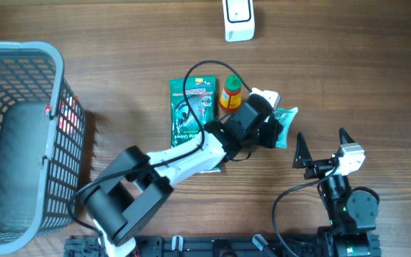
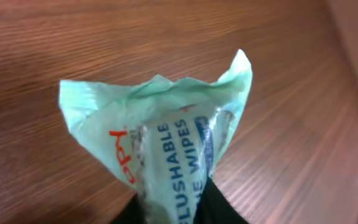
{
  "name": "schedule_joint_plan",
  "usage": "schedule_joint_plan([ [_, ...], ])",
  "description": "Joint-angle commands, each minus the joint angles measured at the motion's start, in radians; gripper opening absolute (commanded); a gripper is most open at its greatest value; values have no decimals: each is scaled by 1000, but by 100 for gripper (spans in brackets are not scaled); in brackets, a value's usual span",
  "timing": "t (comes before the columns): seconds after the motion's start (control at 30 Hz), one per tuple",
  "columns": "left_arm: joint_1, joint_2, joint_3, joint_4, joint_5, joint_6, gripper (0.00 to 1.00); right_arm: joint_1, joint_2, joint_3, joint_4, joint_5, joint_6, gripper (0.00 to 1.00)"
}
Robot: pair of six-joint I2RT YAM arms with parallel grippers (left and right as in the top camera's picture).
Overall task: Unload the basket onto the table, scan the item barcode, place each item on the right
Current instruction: 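Carry the wipes packet out and drop it right of the jar, then reach the left gripper into the basket and grasp the pink tissue pack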
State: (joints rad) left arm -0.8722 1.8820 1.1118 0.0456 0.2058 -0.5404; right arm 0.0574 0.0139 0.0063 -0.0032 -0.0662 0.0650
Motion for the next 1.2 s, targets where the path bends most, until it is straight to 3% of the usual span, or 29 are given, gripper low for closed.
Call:
schedule_joint_plan([
  [0.0, -3, -9, 9, 5, -25, 5, 33, 4, 0, -1, 3, 10, -10, 100],
  [0.1, -3, -45, 24, -17, -25, 6, 35, 4, 0, -1, 3, 10, -10, 100],
  [0.27, 11, -132, 146, -223, -134, 14, 31, 4, 0, -1, 3, 10, -10, 100],
  [0.43, 27, -260, 272, -488, -209, 144, 31, 4, 0, -1, 3, 10, -11, 100],
  [0.63, 135, -480, 369, -700, -476, 144, 35, 4, 0, -1, 3, 10, -10, 100],
  [0.8, 380, -695, 372, -753, -593, 133, 43, 4, 0, -1, 3, 10, -11, 100],
  [0.93, 662, -806, 372, -790, -630, -5, 47, 4, 0, -1, 3, 10, -10, 99],
  [0.97, 735, -819, 372, -808, -629, -50, 51, 4, 0, -1, 3, 10, -10, 100],
  [1.03, 861, -831, 372, -849, -617, -114, 67, 4, 0, -1, 3, 10, -10, 100],
  [1.13, 1081, -822, 372, -953, -520, -211, 84, 4, 0, -1, 3, 10, -10, 100],
  [1.17, 1159, -806, 371, -989, -451, -244, 85, 4, 0, -1, 3, 10, -10, 100],
])
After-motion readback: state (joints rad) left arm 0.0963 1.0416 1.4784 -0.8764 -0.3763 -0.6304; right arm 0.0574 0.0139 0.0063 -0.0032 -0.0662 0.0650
